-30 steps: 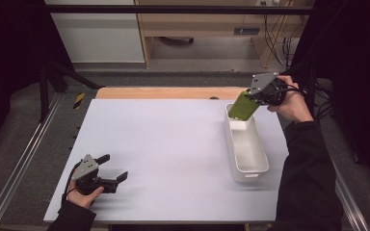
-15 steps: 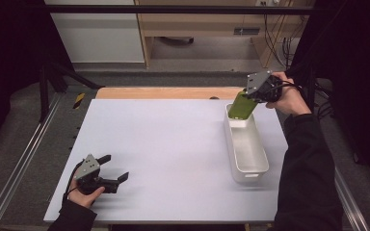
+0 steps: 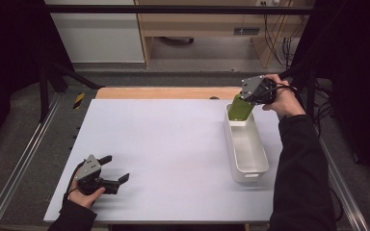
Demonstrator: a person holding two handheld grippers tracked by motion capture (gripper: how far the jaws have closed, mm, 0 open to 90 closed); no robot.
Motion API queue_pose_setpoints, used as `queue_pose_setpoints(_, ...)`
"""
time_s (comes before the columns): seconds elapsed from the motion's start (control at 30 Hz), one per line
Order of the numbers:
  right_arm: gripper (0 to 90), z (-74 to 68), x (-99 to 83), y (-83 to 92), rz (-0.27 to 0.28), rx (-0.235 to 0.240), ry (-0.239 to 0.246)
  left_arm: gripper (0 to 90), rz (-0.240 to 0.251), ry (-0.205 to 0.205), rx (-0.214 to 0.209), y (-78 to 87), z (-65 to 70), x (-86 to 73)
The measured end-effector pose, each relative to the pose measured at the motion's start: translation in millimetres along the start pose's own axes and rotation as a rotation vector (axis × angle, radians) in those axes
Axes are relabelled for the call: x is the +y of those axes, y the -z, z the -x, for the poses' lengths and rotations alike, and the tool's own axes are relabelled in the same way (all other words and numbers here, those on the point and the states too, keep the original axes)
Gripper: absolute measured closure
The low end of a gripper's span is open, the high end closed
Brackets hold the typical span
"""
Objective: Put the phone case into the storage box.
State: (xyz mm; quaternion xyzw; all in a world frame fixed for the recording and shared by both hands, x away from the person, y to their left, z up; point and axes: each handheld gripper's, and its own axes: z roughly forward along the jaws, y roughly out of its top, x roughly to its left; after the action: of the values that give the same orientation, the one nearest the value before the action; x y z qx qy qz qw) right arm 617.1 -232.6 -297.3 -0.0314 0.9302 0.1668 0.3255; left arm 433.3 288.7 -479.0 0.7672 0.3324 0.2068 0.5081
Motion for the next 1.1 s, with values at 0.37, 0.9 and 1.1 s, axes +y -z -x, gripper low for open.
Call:
queue_pose_setpoints(0.37, 78.6, 4.4, -1.0, -13.7, -0.039, 0.046, 0.018, 1.0, 0.011, -0.002, -0.007, 1.7, 0.7, 0.6)
queue_pose_setpoints(0.9, 78.6, 8.1, -1.9, -37.9, -0.062, 0.084, 0.024, 1.0, 0.008, -0.002, -0.011, 1.5, 0.4, 0.4)
queue_pose_setpoints(1.1, 78.5, 9.5, -3.6, -41.1, -0.086, 0.076, 0.016, 1.0, 0.007, -0.003, -0.011, 1.5, 0.2, 0.3)
